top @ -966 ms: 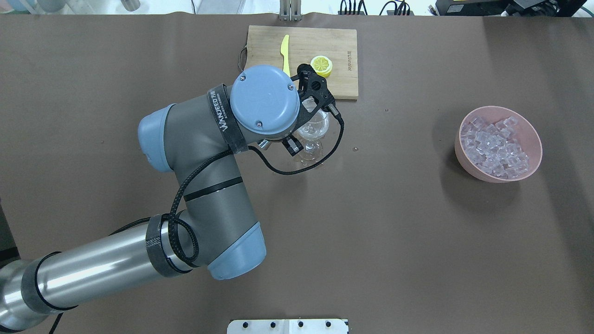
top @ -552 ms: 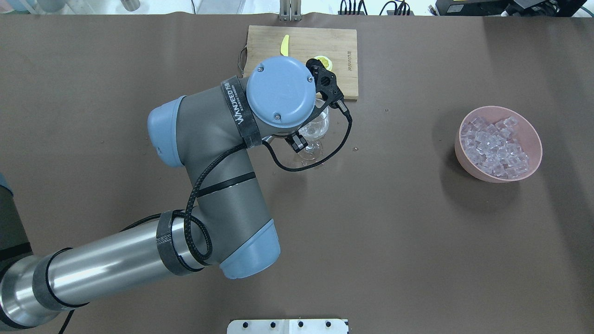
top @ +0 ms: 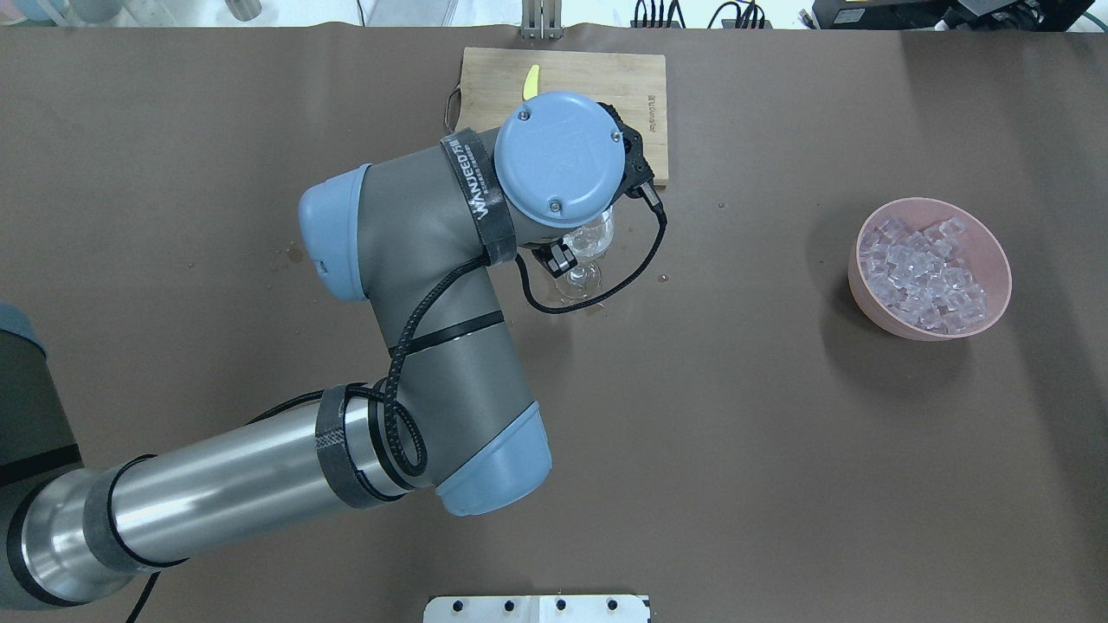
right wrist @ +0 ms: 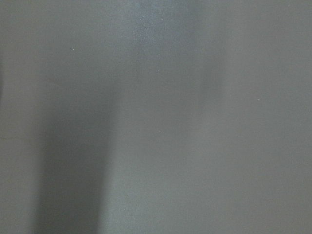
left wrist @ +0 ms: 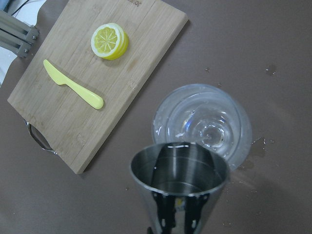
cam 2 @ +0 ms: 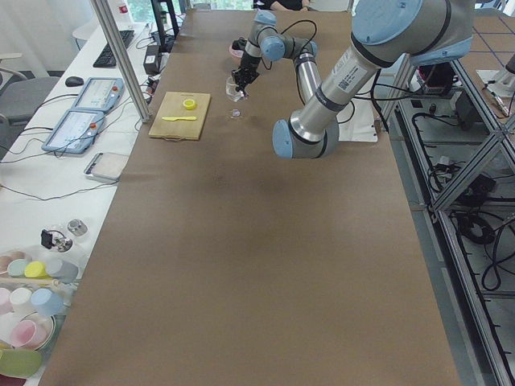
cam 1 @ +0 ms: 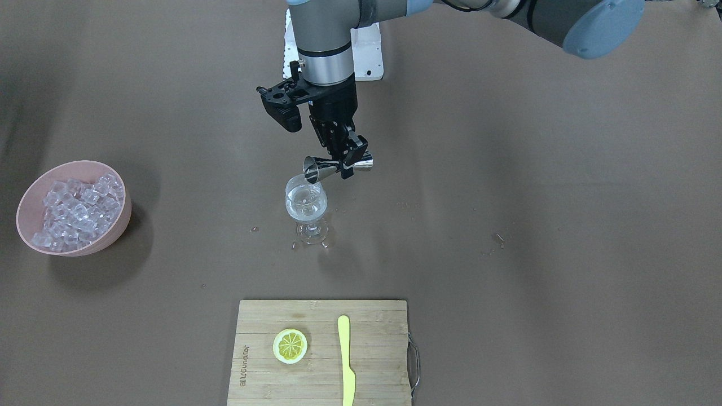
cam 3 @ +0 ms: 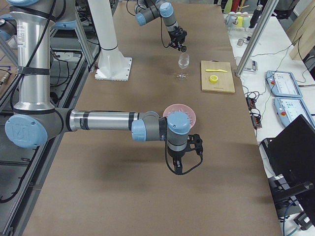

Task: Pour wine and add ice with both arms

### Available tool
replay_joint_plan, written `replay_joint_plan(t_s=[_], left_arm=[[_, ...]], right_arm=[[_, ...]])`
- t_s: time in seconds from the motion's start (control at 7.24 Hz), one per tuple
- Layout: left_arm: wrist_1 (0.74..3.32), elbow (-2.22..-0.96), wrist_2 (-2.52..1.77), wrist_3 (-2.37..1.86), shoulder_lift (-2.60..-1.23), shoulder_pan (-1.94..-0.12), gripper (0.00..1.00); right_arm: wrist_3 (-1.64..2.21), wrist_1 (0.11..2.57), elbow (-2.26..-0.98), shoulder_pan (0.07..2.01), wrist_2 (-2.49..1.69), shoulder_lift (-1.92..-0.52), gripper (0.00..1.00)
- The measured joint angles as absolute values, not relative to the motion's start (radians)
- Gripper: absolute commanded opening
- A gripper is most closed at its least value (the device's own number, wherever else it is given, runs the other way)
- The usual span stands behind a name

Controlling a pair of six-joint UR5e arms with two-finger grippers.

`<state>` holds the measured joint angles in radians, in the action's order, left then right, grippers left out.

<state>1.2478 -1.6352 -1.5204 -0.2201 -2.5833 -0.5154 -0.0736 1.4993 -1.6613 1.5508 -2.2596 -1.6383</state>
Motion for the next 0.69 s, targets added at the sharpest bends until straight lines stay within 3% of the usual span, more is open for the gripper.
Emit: replay_joint_plan(t_s=[0.69], left_arm=[[1.152,-1.565,-1.451,-0.192,-2.647,-0.512,0.00]], right_arm=[[-0.074,1.500,-1.659,1.551,-2.260,-1.638,1.00]])
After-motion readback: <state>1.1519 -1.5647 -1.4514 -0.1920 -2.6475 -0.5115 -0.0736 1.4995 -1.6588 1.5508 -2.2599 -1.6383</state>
